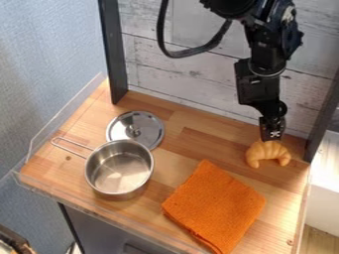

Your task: Moved the orange towel to the left side of the table

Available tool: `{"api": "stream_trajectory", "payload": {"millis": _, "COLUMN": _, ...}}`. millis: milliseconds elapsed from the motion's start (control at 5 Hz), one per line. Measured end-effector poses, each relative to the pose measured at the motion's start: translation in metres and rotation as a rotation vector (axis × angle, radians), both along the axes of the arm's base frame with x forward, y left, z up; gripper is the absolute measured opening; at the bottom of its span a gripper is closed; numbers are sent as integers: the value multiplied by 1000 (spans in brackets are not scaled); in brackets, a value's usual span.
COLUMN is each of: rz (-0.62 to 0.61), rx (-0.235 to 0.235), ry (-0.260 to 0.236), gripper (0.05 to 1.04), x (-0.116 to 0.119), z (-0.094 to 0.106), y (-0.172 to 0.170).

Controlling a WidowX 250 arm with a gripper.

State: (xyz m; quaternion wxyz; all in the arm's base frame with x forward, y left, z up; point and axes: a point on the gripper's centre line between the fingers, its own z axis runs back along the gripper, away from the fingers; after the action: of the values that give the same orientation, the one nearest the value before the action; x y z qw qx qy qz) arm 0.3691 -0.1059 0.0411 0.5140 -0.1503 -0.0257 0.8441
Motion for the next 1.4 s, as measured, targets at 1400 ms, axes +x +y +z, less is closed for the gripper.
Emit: {"api": "stream_trajectory", "payload": {"millis": 1400, "rz": 132, "rx": 95, "ry": 196, "gripper": 1000, "x": -96, "z": -40, "y": 29}}
